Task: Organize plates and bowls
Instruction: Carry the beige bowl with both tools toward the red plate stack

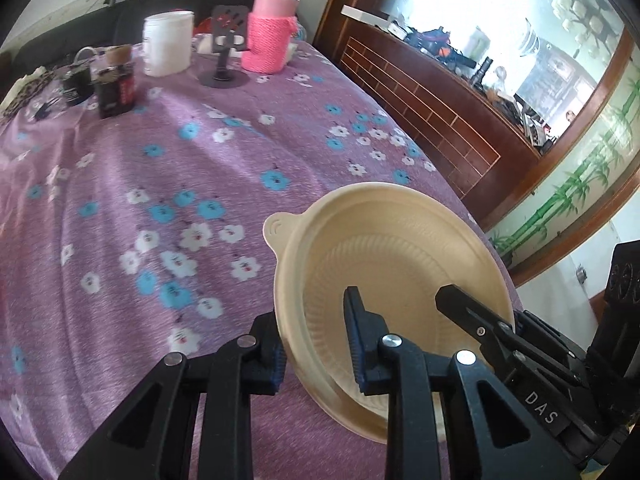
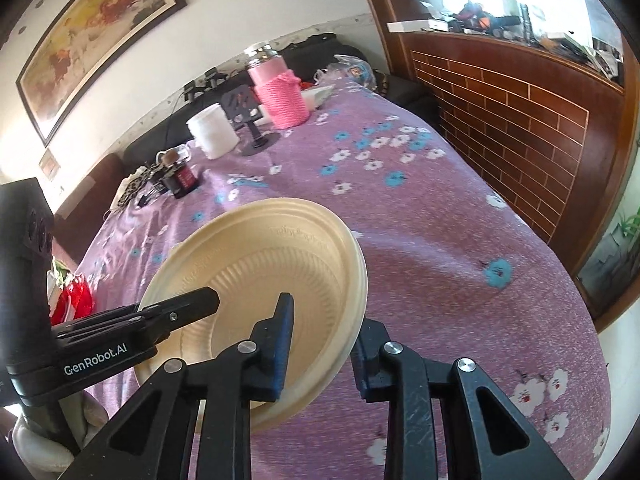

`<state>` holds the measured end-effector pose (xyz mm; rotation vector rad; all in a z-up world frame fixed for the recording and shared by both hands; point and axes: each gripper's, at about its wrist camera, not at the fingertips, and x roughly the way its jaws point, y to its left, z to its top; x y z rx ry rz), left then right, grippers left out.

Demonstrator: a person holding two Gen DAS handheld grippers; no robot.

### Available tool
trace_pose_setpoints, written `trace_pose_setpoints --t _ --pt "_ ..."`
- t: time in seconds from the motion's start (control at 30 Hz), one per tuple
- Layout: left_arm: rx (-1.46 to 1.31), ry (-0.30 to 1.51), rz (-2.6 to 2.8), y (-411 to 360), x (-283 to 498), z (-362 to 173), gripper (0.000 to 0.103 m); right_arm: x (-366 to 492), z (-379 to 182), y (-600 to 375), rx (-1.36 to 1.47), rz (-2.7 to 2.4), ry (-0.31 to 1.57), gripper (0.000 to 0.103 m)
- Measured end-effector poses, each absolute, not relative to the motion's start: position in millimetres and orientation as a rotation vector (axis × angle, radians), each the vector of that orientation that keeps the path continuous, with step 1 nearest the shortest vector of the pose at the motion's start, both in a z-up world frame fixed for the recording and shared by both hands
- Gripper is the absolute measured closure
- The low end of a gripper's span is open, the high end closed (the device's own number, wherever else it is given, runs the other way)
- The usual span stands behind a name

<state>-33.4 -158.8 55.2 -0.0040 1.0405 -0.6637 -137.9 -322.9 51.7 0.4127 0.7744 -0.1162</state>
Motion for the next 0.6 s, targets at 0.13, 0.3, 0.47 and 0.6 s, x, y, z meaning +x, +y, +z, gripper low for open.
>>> trace_pose_setpoints --t 0.13,0.3,0.47,0.6 --pt "-0.008 1.011 -0.640 -144.3 -37.2 60.4 0.082 -136.6 58.9 -309.4 0.388 -0.098 0.768 0.075" --pt "-0.011 0.971 -0.603 -122.0 -43.1 67.8 0.085 -134.7 67.2 -290.4 0.362 -0.070 0.762 0.075" --pt "-0.041 0.929 -0.562 -92.4 -48.5 75.5 0.085 -129.5 73.2 -265.9 0.331 -0.030 0.761 0.075" --pt "-0.076 0.921 -0.532 -66.5 -49.2 78.6 0.085 -124.4 78.0 -242.8 0.311 0.008 0.759 0.075"
